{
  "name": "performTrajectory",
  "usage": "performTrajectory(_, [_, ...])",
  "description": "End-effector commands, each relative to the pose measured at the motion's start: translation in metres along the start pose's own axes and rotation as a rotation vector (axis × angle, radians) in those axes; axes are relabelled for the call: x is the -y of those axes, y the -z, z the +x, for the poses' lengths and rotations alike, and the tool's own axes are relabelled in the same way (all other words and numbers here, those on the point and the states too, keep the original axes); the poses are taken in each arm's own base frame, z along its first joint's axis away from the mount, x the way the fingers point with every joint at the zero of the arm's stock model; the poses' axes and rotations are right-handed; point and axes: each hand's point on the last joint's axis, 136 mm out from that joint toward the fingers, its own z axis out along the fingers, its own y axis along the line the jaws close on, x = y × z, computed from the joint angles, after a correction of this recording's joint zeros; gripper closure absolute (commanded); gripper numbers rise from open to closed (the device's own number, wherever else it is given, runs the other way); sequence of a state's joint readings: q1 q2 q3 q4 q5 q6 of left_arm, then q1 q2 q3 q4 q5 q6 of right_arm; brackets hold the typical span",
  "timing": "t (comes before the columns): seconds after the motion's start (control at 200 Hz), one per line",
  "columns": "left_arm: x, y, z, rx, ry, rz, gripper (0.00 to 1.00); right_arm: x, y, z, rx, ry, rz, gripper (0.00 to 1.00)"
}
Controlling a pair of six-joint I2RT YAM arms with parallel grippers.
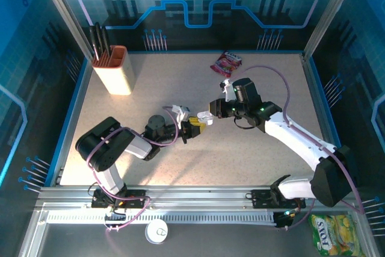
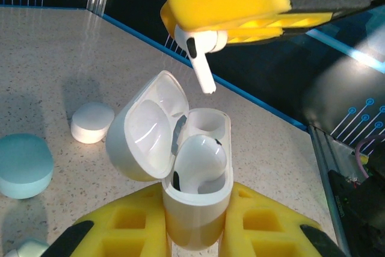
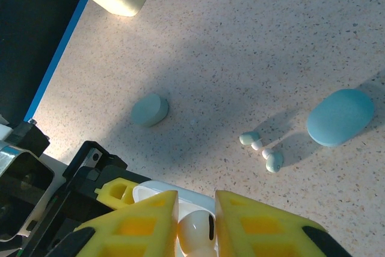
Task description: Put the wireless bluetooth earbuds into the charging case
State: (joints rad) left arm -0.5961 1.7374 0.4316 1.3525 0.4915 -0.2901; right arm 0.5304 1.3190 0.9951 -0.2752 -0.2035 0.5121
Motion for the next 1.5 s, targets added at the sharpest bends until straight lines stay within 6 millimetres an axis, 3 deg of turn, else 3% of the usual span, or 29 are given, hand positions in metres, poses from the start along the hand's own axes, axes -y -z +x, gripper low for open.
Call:
performTrajectory(0.0, [0.007, -0.004, -0.023, 0.069, -0.014, 0.02, 0.95, -0.009, -0.003, 0.0, -0.002, 0.025, -0.029, 0.77])
performTrajectory(0.915, [0.009, -0.006, -0.041, 0.116, 0.002, 0.015, 0.96, -0.003, -0.008, 0.01, -0.027, 0.018, -0.021, 0.77])
performTrajectory(1.161, [0.005, -0.007, -0.039, 0.111, 0.005, 0.005, 0.96, -0.01, -0.002, 0.006, -0.018, 0.009, -0.043, 0.64])
performTrajectory(1.496, [-0.002, -0.008, -0.031, 0.091, 0.011, -0.017, 0.96, -0.017, 0.004, 0.011, -0.035, -0.006, -0.076, 0.62])
